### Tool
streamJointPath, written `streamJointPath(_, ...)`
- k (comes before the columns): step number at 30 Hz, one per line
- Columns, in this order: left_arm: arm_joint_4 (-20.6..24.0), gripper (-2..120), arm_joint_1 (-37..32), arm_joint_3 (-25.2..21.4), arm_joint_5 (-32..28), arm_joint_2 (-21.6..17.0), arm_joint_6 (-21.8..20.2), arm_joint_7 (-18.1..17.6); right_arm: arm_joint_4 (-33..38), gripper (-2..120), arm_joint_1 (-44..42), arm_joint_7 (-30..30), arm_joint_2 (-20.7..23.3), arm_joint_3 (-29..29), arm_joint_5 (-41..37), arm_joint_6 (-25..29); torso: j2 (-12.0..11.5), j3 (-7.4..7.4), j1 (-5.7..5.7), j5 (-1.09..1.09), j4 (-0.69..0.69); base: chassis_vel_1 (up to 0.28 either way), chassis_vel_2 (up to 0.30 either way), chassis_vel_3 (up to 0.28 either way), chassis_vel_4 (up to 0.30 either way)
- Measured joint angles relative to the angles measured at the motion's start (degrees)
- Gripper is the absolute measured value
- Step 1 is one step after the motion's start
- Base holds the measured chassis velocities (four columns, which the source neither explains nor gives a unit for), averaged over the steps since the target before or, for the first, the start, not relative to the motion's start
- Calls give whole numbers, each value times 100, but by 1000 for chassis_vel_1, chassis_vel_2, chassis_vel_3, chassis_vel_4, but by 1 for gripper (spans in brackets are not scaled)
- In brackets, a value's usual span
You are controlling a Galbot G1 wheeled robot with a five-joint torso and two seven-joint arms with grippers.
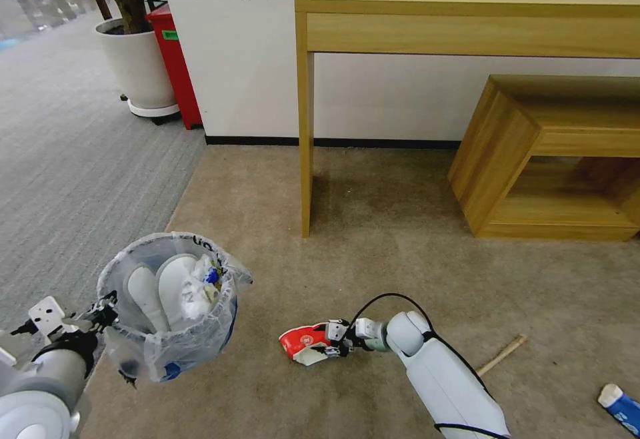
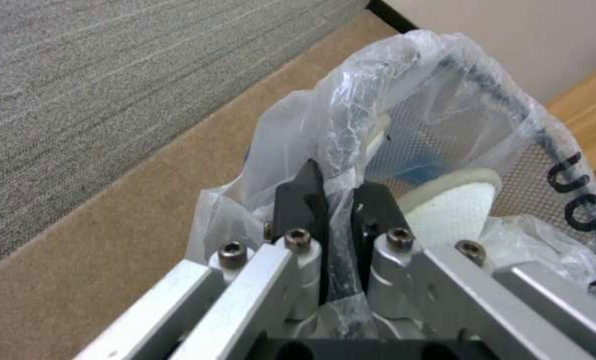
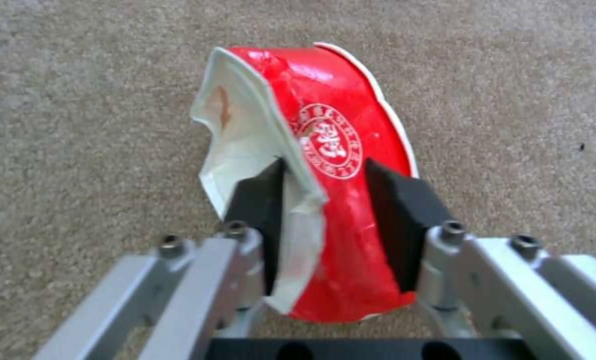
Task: Pick up the trash bin and place the garbage on the floor into it.
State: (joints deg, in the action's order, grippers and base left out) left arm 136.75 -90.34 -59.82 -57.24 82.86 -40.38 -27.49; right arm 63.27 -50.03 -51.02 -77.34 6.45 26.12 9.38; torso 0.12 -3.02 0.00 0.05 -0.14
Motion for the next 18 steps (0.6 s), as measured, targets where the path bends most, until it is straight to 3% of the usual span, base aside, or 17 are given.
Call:
streamJointPath(6, 21, 3, -7, 29, -2, 6, 2, 5, 203, 15, -104, 122, 88, 13, -240, 4, 0, 0, 0, 0, 0, 0, 0, 0, 0)
streamJointPath(9, 31, 3, -11, 46, -2, 4, 3, 6, 467, 0, -200, 242, 185, 13, -536, -12, 0, 0, 0, 0, 0, 0, 0, 0, 0)
streamJointPath(14, 44, 3, -18, 65, -1, -23, 4, 7, 987, 0, -364, 298, 365, 98, -1004, -80, 0, 0, 0, 0, 0, 0, 0, 0, 0)
streamJointPath(17, 48, 3, -45, 166, 47, -30, 8, 9, 1497, 0, -534, 232, 577, 271, -2131, 128, 0, 0, 0, 0, -1, 0, 0, 0, 0)
streamJointPath(18, 48, 3, -45, 166, 47, -30, 8, 9, 1497, 0, -534, 232, 577, 271, -2131, 128, 0, 0, 0, 0, -1, 0, 0, 0, 0)
